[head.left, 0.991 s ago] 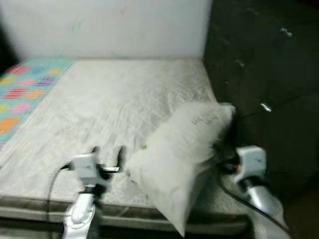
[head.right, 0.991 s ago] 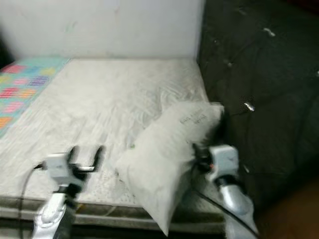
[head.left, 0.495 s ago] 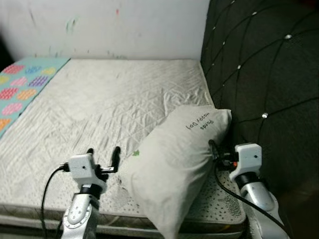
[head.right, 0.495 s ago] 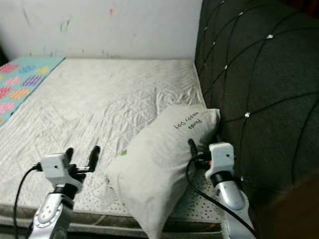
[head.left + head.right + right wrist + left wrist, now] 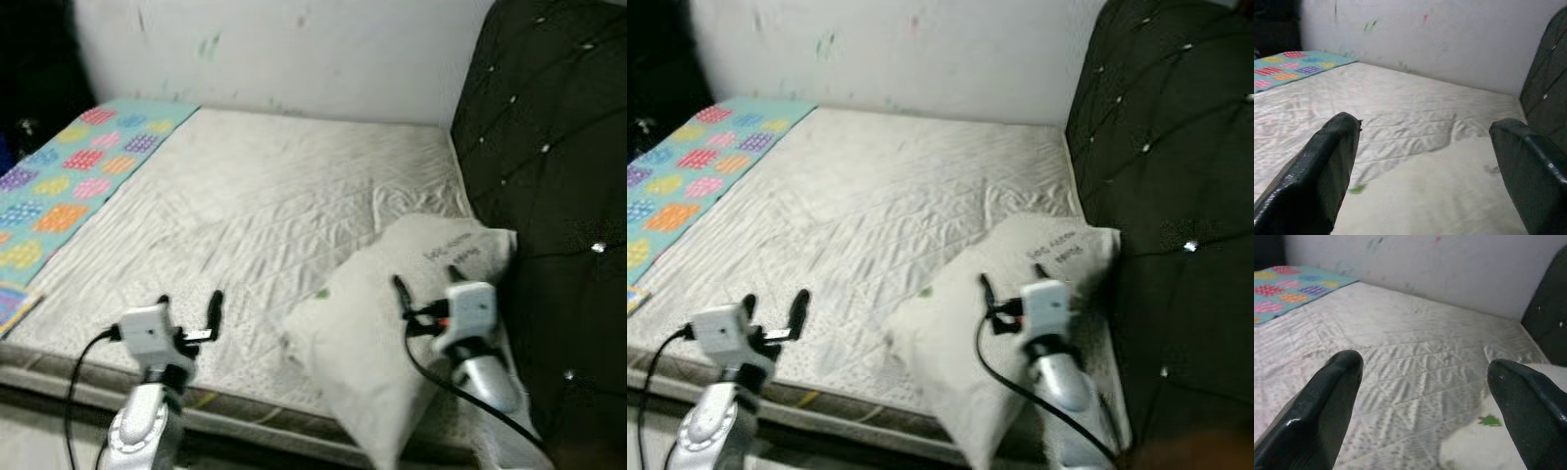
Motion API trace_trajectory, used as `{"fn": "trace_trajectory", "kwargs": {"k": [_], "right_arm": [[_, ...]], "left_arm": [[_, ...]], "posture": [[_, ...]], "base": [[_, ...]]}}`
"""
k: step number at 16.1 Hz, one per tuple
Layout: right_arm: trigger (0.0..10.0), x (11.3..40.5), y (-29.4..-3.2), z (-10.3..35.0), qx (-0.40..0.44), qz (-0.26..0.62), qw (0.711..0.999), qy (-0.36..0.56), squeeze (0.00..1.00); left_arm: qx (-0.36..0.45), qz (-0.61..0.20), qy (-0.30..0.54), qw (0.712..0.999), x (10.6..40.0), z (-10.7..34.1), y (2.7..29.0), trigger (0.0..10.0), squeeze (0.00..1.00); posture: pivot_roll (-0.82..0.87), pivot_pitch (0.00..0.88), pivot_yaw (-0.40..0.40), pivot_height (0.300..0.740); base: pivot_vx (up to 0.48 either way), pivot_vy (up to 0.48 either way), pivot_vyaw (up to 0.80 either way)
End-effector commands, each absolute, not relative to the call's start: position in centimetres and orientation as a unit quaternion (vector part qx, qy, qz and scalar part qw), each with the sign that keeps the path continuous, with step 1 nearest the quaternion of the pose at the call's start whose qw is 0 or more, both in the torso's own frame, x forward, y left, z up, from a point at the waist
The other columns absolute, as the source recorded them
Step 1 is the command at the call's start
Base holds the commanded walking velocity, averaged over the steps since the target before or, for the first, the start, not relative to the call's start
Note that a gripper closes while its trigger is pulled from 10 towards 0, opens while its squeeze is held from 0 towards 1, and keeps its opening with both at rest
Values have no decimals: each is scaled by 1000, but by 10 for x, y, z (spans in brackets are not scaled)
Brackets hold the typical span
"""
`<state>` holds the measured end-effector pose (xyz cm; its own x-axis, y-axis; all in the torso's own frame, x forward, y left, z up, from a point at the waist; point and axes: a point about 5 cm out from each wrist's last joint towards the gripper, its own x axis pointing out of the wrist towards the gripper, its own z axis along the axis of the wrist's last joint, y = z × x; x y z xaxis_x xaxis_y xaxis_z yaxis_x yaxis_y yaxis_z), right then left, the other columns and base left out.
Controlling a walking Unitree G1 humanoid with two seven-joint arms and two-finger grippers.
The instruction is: Clean up the room
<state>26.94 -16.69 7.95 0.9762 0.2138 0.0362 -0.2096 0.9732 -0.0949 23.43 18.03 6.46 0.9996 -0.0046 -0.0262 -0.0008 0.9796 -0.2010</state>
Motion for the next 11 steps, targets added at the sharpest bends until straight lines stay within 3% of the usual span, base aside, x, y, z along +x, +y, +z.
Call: {"fn": "trace_trajectory", "kwargs": {"k": [1,3,9,11], "right_arm": [[10000,268,-173,75,-50,105,993,-6,0],[10000,270,-175,71,-49,95,994,12,0],[10000,281,-171,70,-70,73,994,38,0],[10000,285,-169,77,-86,65,994,13,0]], "left_arm": [[-105,-11,11,994,237,67,175,10000,0],[-101,-12,12,995,238,67,174,10000,0],[-85,-9,24,996,249,79,191,10000,0],[-68,-41,28,996,247,82,189,10000,0]], "posture": [[-165,0,43,740],[-165,0,43,740],[-168,0,49,740],[-163,0,48,740]], "base": [[0,480,0],[0,369,0],[0,0,0],[0,0,0]]}}
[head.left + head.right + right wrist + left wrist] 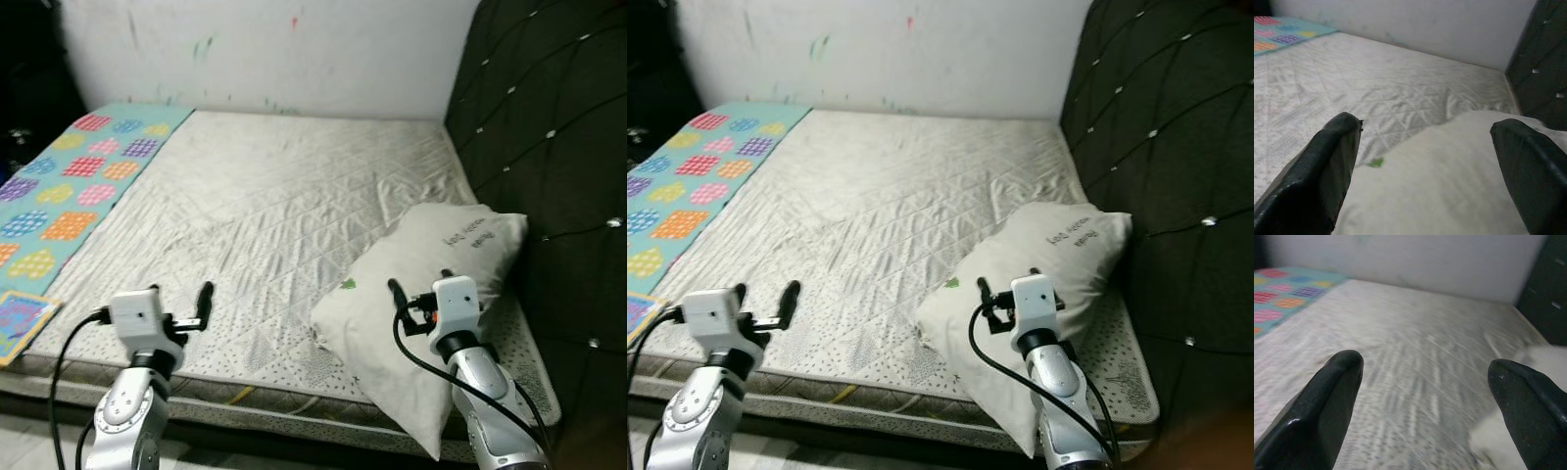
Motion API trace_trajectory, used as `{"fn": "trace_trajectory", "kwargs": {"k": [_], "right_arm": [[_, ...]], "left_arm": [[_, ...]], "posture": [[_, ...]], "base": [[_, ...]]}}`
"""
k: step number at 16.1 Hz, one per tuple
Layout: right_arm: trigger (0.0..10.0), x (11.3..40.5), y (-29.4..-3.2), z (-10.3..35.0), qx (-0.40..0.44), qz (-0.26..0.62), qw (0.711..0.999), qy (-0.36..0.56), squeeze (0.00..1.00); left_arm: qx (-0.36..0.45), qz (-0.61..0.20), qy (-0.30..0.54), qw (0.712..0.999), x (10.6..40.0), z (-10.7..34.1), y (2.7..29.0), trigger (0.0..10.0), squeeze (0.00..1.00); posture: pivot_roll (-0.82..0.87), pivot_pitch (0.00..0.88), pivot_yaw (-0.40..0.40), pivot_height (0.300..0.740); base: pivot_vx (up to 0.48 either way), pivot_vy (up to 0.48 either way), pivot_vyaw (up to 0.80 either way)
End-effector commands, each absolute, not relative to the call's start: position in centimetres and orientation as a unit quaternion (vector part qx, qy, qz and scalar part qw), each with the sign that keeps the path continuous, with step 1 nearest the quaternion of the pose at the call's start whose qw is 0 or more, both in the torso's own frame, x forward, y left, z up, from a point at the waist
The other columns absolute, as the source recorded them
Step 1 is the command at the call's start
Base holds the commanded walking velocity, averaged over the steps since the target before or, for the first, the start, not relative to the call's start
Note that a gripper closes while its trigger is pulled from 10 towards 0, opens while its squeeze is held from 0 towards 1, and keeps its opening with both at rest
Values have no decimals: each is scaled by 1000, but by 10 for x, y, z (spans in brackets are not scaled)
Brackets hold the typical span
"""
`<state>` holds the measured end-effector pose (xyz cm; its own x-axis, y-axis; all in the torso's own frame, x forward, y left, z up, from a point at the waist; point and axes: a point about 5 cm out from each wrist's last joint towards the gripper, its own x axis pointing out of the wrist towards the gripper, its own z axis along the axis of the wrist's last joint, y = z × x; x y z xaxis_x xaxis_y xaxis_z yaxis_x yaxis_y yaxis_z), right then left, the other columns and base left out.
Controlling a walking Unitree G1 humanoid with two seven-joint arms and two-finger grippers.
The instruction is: Clean up the room
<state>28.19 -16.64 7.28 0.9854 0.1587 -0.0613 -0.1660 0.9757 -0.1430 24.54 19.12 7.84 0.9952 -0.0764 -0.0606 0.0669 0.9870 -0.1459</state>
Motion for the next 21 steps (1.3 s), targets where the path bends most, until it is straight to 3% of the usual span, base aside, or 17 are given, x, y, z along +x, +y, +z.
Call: {"fn": "trace_trajectory", "kwargs": {"k": [1,3,5,7,11,14,18,21], "right_arm": [[10000,287,-164,80,-86,97,991,13,0],[10000,289,-164,82,-99,68,993,-5,0],[10000,284,-162,76,-24,61,997,28,0],[10000,281,-166,79,-15,40,999,10,0],[10000,281,-174,79,0,17,1000,10,0],[10000,283,-175,83,-2,10,1000,-9,0],[10000,279,-182,83,2,-17,1000,-10,0],[10000,269,-183,82,4,-24,1000,-12,0]], "left_arm": [[-65,-79,47,994,243,79,185,10000,0],[-64,-92,58,992,240,75,183,10000,0],[-79,-67,64,993,236,70,181,10000,0],[-110,-31,62,992,236,68,178,10000,0],[-94,-2,29,995,241,73,178,10000,0],[-68,-11,22,997,242,76,179,10000,0],[-59,-16,21,998,249,77,186,10000,0],[-54,-42,16,998,252,82,178,10000,0]], "posture": [[-157,0,50,740],[-156,0,52,740],[-163,0,64,740],[-170,0,71,740],[-156,0,85,740],[-164,0,110,740],[-205,0,155,740],[-215,0,148,740]], "base": [[0,0,0],[0,0,0],[0,0,0],[0,0,0],[0,0,-800],[0,0,-656],[0,0,0],[0,0,-667]]}}
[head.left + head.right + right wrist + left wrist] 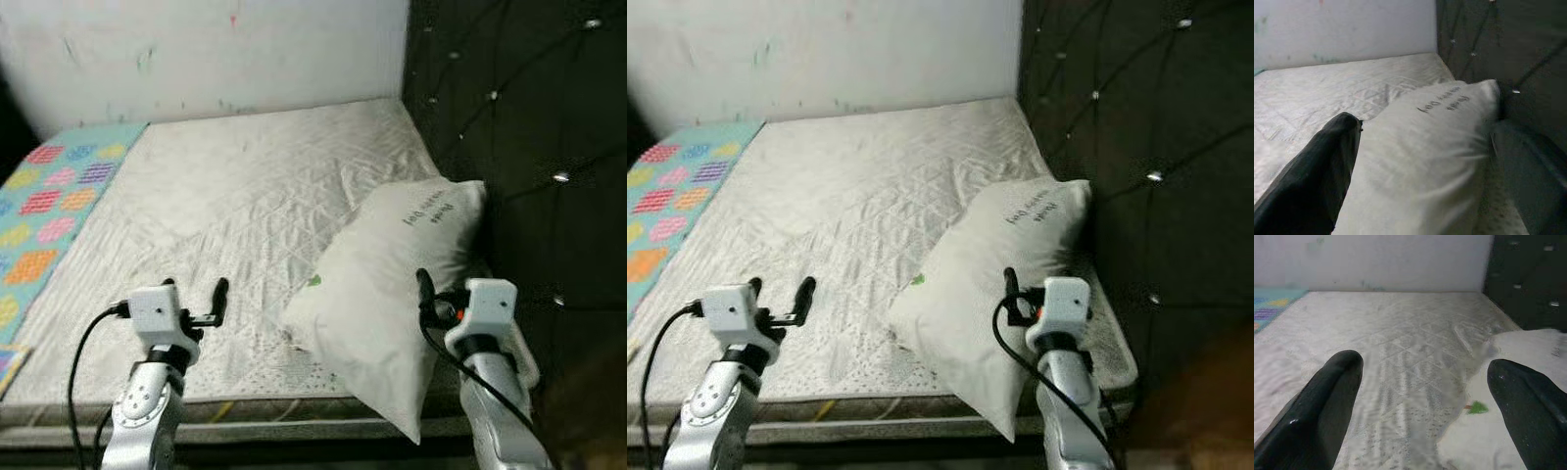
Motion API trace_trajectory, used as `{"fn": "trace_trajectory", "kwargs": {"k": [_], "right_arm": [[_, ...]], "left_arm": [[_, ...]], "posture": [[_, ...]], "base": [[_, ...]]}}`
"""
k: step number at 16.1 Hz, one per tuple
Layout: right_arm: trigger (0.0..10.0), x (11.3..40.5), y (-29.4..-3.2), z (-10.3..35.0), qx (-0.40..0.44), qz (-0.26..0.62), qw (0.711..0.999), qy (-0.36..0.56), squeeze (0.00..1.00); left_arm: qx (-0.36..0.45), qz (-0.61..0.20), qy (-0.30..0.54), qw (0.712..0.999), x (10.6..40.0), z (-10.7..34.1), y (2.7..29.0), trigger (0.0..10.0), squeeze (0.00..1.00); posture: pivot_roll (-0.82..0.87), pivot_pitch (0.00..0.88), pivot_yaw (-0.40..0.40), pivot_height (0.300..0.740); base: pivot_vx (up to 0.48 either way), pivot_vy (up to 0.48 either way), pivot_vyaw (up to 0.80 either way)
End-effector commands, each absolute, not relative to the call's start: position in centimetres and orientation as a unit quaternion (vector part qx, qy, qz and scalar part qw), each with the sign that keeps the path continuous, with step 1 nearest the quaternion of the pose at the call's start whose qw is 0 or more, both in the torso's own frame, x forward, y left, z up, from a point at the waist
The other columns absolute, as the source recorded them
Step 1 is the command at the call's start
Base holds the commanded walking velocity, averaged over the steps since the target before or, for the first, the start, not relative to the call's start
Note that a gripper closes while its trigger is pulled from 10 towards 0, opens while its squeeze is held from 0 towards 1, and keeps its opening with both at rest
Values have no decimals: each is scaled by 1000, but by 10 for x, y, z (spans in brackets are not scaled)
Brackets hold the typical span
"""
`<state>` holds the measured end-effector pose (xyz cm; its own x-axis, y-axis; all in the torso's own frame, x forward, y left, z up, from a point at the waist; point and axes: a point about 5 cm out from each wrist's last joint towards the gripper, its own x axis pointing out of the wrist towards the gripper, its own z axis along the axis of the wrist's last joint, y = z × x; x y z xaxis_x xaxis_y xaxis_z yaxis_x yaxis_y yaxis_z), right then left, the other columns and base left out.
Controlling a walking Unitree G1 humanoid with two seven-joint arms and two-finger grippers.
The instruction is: Clean up the room
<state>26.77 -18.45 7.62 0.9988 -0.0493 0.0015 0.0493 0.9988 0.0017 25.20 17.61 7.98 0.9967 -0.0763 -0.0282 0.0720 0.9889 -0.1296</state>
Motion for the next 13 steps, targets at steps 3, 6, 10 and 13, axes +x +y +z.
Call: {"fn": "trace_trajectory", "kwargs": {"k": [3,6,10,13], "right_arm": [[10000,272,-185,89,-11,-32,999,-9,0],[10000,269,-194,90,-32,-30,999,1,0],[10000,259,-199,88,-71,4,997,25,0],[10000,258,-202,86,-89,35,995,43,0]], "left_arm": [[-36,-63,1,997,253,96,180,10000,0],[-34,-55,0,998,251,103,188,10000,0],[-19,-37,1,999,248,112,197,10000,0],[-15,-33,7,999,248,115,198,10000,0]], "posture": [[-206,0,125,740],[-181,0,112,740],[-155,51,81,740],[-142,98,56,740]], "base": [[0,0,0],[0,0,0],[0,0,0],[0,0,0]]}}
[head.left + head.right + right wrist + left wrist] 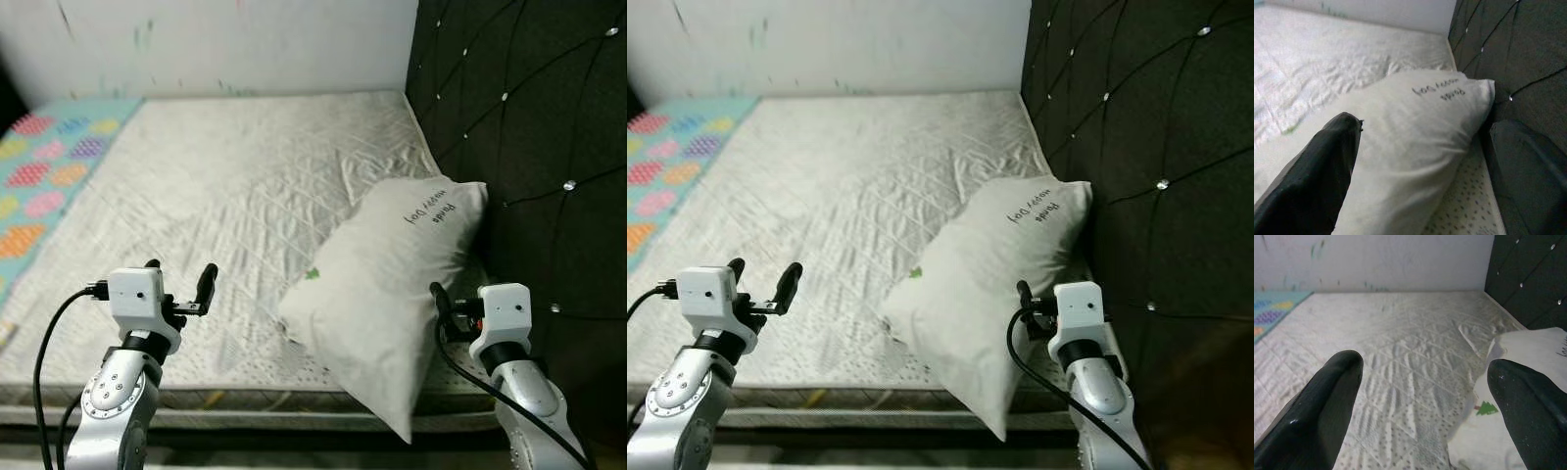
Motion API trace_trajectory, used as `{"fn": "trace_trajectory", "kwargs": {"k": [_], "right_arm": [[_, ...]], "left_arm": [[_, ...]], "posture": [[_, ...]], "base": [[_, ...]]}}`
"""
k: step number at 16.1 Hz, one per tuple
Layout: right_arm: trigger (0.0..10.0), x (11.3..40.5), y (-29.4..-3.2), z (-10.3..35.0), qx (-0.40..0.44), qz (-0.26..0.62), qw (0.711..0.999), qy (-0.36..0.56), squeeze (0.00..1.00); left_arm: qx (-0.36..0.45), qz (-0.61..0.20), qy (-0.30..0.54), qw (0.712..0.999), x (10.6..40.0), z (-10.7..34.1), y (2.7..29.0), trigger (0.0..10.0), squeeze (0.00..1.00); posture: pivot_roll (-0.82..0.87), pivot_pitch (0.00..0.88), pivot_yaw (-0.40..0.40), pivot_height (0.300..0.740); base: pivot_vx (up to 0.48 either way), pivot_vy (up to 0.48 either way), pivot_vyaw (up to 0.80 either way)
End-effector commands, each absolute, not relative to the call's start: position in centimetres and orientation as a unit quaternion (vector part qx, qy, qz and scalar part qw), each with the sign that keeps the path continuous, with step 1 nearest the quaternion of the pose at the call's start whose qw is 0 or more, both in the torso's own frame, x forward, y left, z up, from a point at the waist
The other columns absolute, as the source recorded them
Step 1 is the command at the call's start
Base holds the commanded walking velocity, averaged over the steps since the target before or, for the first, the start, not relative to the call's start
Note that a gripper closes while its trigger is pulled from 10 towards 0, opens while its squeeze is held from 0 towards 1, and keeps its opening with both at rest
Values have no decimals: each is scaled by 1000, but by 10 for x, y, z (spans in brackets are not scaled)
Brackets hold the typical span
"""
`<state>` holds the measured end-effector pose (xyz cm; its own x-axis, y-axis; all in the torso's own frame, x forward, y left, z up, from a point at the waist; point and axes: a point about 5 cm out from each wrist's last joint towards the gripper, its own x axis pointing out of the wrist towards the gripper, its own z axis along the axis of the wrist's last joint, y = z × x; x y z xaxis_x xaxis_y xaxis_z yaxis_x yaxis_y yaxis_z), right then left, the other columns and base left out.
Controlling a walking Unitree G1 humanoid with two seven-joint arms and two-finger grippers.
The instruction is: Clean up the room
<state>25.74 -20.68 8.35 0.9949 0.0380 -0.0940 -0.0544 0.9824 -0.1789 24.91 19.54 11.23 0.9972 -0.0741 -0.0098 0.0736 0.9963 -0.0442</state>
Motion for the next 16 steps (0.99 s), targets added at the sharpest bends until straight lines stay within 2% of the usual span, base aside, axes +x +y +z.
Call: {"fn": "trace_trajectory", "kwargs": {"k": [1,5,11,16], "right_arm": [[10000,258,-200,85,-99,47,993,48,0],[10000,255,-195,82,-132,98,984,64,0],[10000,241,-206,79,-146,110,979,91,0],[10000,245,-204,83,-132,102,982,83,0]], "left_arm": [[-12,-34,6,999,248,116,198,10000,0],[-9,-26,5,1000,246,120,195,10000,0],[-18,-20,27,999,232,120,192,10000,0],[-16,-8,43,999,224,119,194,10000,0]], "posture": [[-142,104,51,740],[-136,151,27,740],[-119,231,-5,740],[-99,230,-12,740]], "base": [[0,0,0],[0,0,0],[0,0,0],[0,0,0]]}}
